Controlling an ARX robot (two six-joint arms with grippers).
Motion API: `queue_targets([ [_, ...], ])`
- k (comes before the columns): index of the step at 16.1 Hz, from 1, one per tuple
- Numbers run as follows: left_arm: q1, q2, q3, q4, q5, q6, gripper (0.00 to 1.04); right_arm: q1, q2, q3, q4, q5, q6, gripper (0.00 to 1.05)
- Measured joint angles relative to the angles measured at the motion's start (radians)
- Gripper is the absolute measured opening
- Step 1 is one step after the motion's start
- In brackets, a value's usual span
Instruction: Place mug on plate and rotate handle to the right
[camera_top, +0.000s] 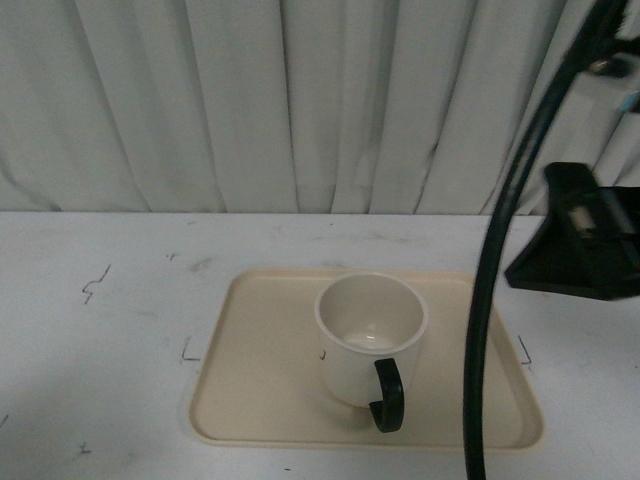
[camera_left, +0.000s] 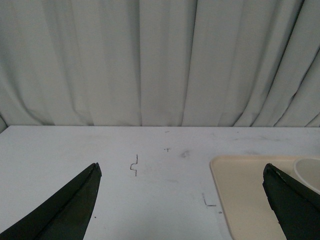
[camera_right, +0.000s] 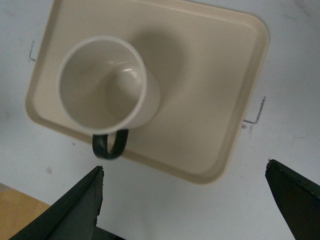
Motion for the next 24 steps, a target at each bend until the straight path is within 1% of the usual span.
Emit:
queue_targets([
  [2,0.000,0.000,0.000,0.000,0.000,0.000,0.98,0.054,0.137,0.112,0.008,0.059,0.125,0.98],
  [4,0.000,0.000,0.000,0.000,0.000,0.000,0.98,0.105,0.235,0.166,0.008,0.111,0.237,0.98],
  [7,0.000,0.000,0.000,0.000,0.000,0.000,0.98,0.147,0.290,0.166,0.009,0.111,0.335,0.98],
  [9,0.000,0.000,0.000,0.000,0.000,0.000,0.98,0.169,0.313,0.167,0.029,0.130,0.396,0.98],
  [13,0.000,0.000,0.000,0.000,0.000,0.000,0.98,0.178,0.391,0.183,0.039,0.141,0.489,0.98],
  [14,0.000,0.000,0.000,0.000,0.000,0.000,0.98,0.183,0.409,0.197,0.039,0.141,0.508,0.90],
  [17,0.000,0.000,0.000,0.000,0.000,0.000,0.98,0.190,0.454,0.255,0.022,0.144,0.529,0.53],
  [18,0.000,0.000,0.000,0.000,0.000,0.000,0.98,0.190,0.465,0.266,0.012,0.144,0.531,0.44],
  [21,0.000,0.000,0.000,0.000,0.000,0.000,0.98,0.187,0.473,0.282,-0.044,0.142,0.509,0.10],
  [22,0.000,0.000,0.000,0.000,0.000,0.000,0.98,0.179,0.473,0.316,-0.090,0.138,0.465,0.02],
  [23,0.000,0.000,0.000,0.000,0.000,0.000,0.98,0.159,0.476,0.373,-0.123,0.149,0.397,0.03],
  [24,0.000,0.000,0.000,0.000,0.000,0.000,0.98,0.131,0.483,0.450,-0.137,0.193,0.285,0.03],
])
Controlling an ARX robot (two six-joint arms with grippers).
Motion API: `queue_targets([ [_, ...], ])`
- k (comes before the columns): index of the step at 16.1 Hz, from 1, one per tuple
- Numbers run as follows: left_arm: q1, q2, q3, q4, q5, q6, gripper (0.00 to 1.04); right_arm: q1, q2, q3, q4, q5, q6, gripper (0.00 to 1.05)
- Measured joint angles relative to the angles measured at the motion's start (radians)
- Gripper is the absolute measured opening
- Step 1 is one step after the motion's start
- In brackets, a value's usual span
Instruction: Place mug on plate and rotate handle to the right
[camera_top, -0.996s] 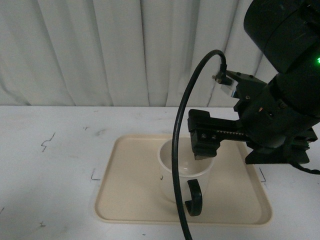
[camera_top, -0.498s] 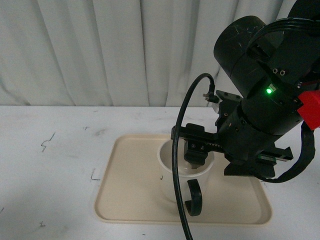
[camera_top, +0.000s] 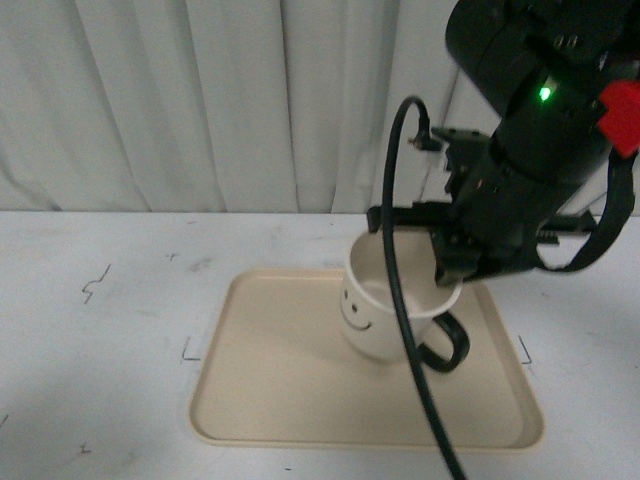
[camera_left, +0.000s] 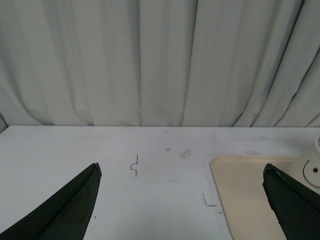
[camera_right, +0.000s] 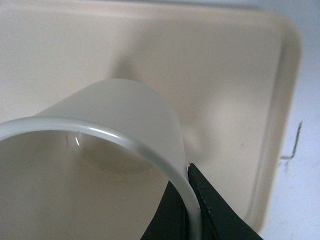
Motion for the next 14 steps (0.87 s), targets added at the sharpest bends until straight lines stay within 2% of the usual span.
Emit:
queue_targets([
  [1,0.000,0.000,0.000,0.000,0.000,0.000,0.98,-0.018,0.007,0.051,-0.034,-0.015,-0.093,0.03],
  [3,0.000,0.000,0.000,0.000,0.000,0.000,0.98,-0.045,0.034,0.121,-0.069,-0.019,-0.436,0.03],
  [7,0.000,0.000,0.000,0.000,0.000,0.000,0.98,-0.029,0.082,0.201,-0.225,-0.139,-0.954,0.03],
  [10,0.000,0.000,0.000,0.000,0.000,0.000,0.98,0.012,0.173,0.351,-0.365,-0.135,-1.155,0.03],
  [14,0.000,0.000,0.000,0.000,0.000,0.000,0.98,0.047,0.302,0.519,-0.451,-0.105,-1.138,0.03],
])
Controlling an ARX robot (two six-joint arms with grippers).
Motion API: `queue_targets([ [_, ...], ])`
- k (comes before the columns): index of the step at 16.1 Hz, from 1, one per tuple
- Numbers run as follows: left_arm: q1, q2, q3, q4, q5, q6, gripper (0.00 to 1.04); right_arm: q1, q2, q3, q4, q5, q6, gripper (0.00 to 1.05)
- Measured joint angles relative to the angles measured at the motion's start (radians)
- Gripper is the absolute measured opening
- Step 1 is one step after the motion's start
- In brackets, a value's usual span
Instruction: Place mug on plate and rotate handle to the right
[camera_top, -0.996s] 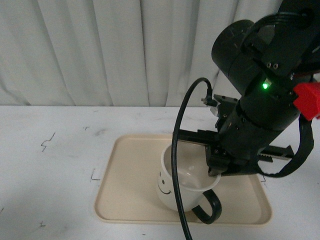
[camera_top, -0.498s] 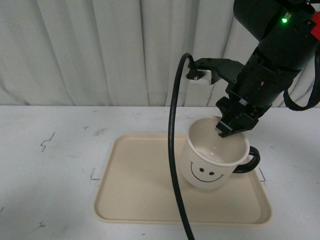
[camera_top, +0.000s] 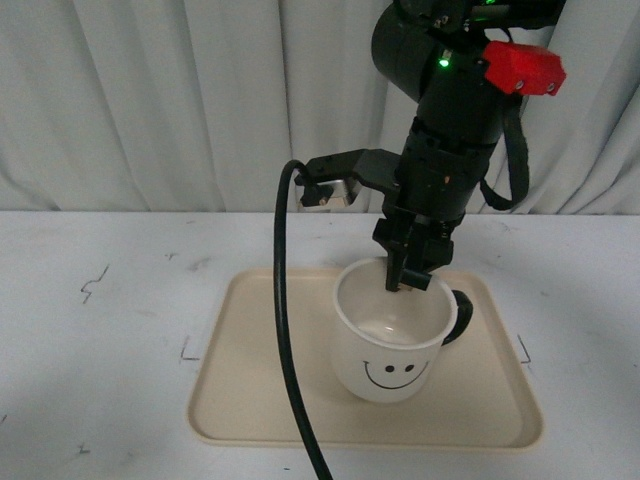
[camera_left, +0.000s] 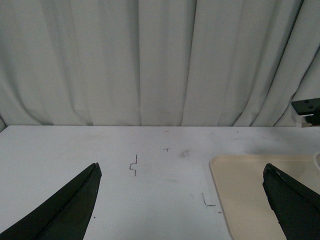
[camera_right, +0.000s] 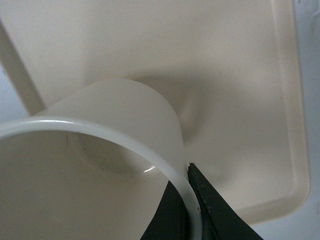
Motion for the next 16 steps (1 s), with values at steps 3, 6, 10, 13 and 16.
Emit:
queue_targets([
  [3,0.000,0.000,0.000,0.000,0.000,0.000,0.98,0.037,0.064,0.064,-0.025,0.023,0.068,0.03],
  [6,0.000,0.000,0.000,0.000,0.000,0.000,0.98,0.058,0.078,0.072,-0.035,0.035,0.095,0.03],
  [10,0.000,0.000,0.000,0.000,0.000,0.000,0.98,0.070,0.078,0.072,-0.039,0.057,0.119,0.13],
  [13,0.000,0.000,0.000,0.000,0.000,0.000,0.98,0.069,0.078,0.072,-0.066,0.060,0.137,0.40],
  [16,0.000,0.000,0.000,0.000,0.000,0.000,0.98,0.047,0.077,0.130,-0.147,-0.050,0.154,0.69],
])
